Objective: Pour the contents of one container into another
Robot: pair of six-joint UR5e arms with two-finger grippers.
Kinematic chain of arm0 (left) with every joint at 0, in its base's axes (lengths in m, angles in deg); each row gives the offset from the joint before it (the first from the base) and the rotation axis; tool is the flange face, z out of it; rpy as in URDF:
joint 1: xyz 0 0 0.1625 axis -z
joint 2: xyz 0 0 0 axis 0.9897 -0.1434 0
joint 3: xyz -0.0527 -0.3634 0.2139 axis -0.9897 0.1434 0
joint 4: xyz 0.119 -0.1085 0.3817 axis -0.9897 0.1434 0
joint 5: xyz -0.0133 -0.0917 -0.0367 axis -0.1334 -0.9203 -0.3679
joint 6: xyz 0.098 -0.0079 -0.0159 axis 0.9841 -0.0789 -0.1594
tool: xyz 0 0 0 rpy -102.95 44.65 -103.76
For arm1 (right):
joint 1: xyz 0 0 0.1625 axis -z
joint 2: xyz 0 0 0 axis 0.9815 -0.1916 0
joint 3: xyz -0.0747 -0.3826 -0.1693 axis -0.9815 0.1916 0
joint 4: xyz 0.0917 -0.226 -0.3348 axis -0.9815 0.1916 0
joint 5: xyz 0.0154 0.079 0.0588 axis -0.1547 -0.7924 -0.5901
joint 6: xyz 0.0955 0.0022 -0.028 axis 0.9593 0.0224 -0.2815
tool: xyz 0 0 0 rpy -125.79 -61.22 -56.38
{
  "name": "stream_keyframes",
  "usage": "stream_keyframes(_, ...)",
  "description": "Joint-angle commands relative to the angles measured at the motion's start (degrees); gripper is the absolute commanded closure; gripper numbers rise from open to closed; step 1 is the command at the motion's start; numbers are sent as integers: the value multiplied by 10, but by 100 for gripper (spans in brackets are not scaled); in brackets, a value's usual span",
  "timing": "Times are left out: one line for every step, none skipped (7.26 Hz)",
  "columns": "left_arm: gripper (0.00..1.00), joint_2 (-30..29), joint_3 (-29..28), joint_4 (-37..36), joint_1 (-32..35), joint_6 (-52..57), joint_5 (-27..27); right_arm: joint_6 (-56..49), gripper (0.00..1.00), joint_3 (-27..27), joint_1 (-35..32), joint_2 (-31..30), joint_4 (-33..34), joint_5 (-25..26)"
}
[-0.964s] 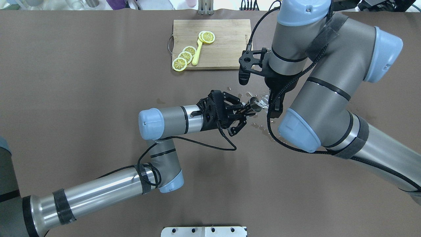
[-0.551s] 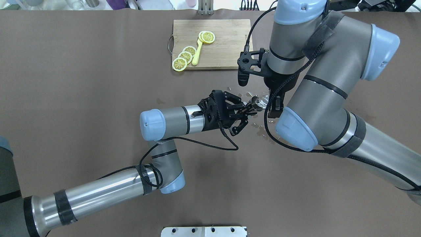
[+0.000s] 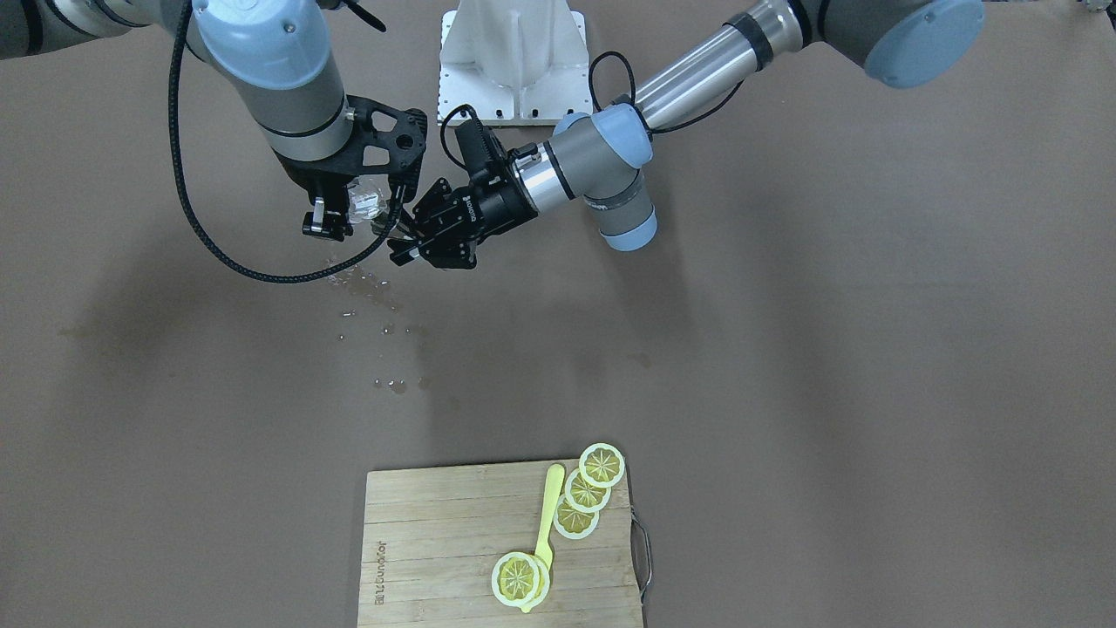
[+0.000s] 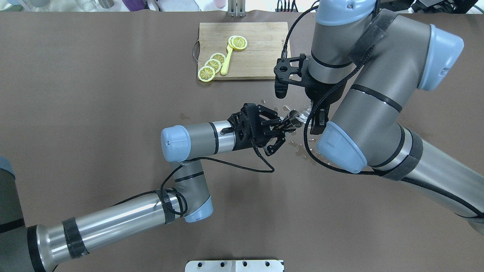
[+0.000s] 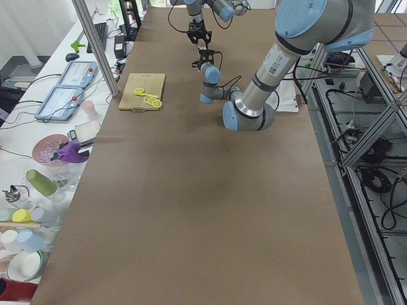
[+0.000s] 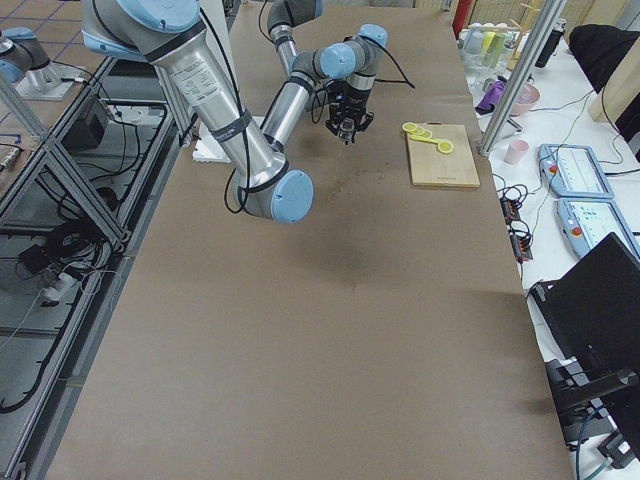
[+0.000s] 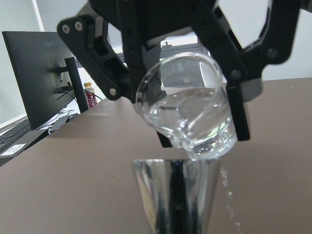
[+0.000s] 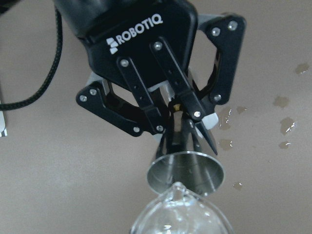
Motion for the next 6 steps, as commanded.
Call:
stream_keyframes(100, 0, 0, 0, 0, 0, 0, 9, 100, -32, -4, -22, -1, 6)
stream_keyframes(100, 0, 0, 0, 0, 0, 0, 12, 100, -35, -5, -25, -5, 7)
stream_keyframes(100, 0, 0, 0, 0, -1, 0, 18, 100, -36, -7, -27, -14, 10)
stream_keyframes(100, 0, 0, 0, 0, -1, 0, 39, 100, -40, -10, -47, -61, 12)
stream_keyframes(100, 1, 0, 0, 0, -1, 0, 56, 100, -58, -11, -75, -100, 12)
stream_keyframes(100, 1, 0, 0, 0, -1, 0, 56, 100, -62, -20, -80, -104, 11)
